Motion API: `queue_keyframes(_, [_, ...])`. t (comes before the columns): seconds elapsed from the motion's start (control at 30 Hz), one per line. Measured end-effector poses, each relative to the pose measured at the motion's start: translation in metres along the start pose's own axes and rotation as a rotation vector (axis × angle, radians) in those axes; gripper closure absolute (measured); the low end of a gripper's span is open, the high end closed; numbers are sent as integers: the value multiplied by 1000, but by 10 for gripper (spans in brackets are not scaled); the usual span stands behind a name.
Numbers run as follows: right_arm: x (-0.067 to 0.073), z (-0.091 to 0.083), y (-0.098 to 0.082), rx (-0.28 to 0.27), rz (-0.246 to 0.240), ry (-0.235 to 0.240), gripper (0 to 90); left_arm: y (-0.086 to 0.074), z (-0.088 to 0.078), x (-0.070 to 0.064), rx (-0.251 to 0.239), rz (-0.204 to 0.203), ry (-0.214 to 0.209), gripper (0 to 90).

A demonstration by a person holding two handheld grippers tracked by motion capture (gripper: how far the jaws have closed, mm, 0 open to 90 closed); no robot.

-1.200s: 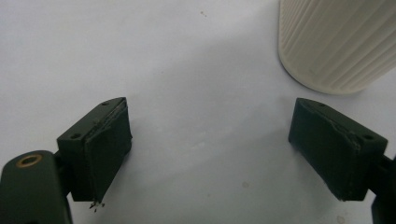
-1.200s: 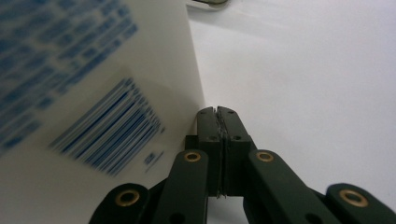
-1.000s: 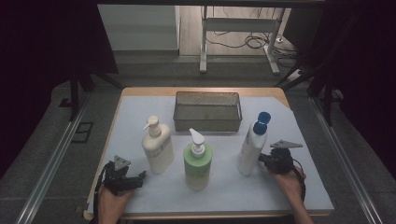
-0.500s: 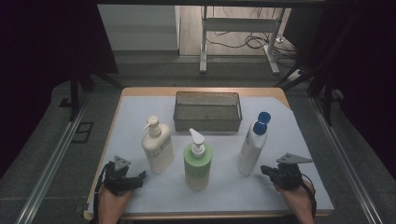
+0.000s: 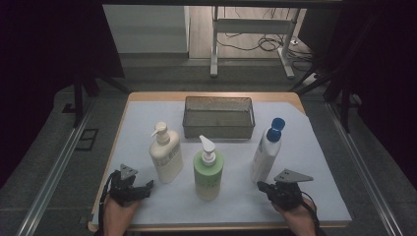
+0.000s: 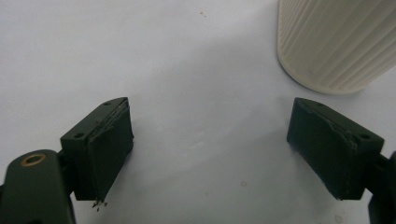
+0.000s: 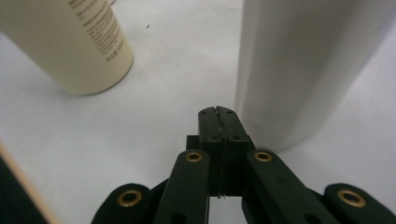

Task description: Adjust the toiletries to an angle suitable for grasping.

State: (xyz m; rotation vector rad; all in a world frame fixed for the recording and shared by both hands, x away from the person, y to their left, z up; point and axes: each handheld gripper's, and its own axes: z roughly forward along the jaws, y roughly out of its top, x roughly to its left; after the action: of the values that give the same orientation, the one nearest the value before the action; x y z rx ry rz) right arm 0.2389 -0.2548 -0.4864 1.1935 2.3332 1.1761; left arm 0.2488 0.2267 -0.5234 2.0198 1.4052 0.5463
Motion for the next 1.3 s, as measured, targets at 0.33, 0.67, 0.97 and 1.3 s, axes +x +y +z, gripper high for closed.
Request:
queue_keyframes(0.33, [0,22,3,6,-17,-69,899,0,0,0,0,0,0,143])
queue_keyframes(0.67, [-5,18,1,16,-27,-87,900,0,0,0,0,-1,-1,143])
queue_keyframes(0.97, [-18,9,-5,26,-15,-110,899,0,0,0,0,-1,-1,143])
queue_keyframes(1.3, [-35,3,-9,29,9,-143,899,0,0,0,0,-1,0,143])
